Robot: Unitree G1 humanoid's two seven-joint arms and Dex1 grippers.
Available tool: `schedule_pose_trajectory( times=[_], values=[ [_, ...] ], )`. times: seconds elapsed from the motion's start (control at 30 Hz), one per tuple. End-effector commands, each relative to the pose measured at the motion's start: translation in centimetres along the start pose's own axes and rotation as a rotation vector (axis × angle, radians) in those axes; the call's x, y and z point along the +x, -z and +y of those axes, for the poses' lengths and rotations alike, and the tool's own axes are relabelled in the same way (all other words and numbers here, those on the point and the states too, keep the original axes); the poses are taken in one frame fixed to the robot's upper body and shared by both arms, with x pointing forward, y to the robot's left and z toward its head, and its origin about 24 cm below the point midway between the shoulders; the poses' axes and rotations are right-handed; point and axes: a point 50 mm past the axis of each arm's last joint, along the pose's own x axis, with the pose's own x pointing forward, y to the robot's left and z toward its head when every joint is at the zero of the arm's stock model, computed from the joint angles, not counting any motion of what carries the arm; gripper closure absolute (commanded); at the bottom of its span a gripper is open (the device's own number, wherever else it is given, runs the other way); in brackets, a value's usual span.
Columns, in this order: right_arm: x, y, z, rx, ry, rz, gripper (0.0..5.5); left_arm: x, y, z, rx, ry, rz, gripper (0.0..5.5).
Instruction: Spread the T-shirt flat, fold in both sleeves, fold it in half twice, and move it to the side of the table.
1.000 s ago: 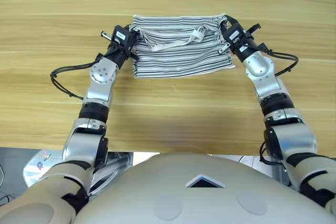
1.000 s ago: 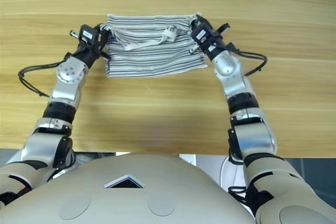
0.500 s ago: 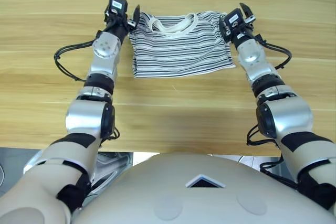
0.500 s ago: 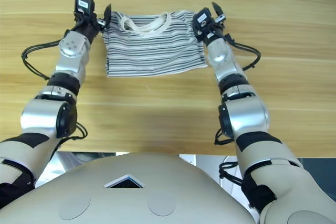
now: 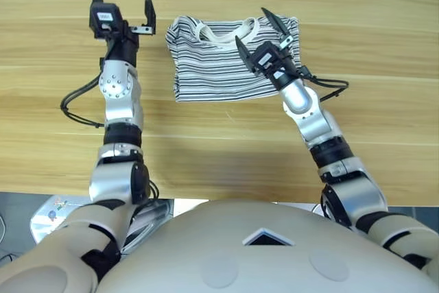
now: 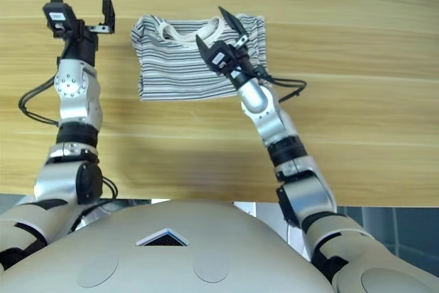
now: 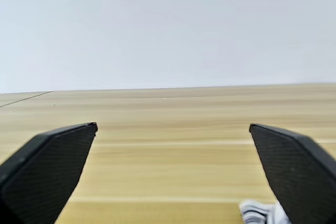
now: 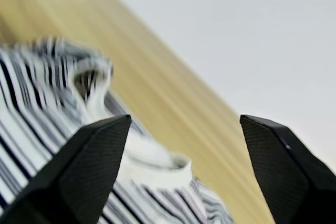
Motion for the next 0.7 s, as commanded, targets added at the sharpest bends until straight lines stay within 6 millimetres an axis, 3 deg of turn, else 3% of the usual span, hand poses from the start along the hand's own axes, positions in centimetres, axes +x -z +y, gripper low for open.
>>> schedule_pose_trajectory(
  times=[0.03,0.1,0.23,0.37,0.47,0.7],
  values=[
    [1.1,2.0,-1.1,0.039,0.020,0.125,1.67,-1.4,-1.4,1.4,-0.079,-0.107,-0.029,0.11],
    [1.3,2.2,-1.0,0.022,-0.004,0.140,1.67,-1.6,-2.1,2.0,-0.068,-0.129,-0.033,0.11],
    [1.5,1.3,1.6,-0.056,-0.186,0.107,1.67,-2.1,-2.9,1.2,0.026,-0.042,-0.020,0.11],
    [-0.3,1.2,3.8,-0.101,-0.370,0.118,1.67,-2.2,-4.5,-0.2,0.085,0.054,-0.061,0.11],
    [-3.6,1.5,4.1,-0.147,-0.458,0.133,1.67,-2.2,-5.2,-1.2,0.099,0.101,-0.075,0.11],
    [-14.5,1.1,2.8,-0.264,-0.619,0.201,1.67,-2.5,-3.5,-2.6,0.192,0.236,0.006,0.11]
  ],
)
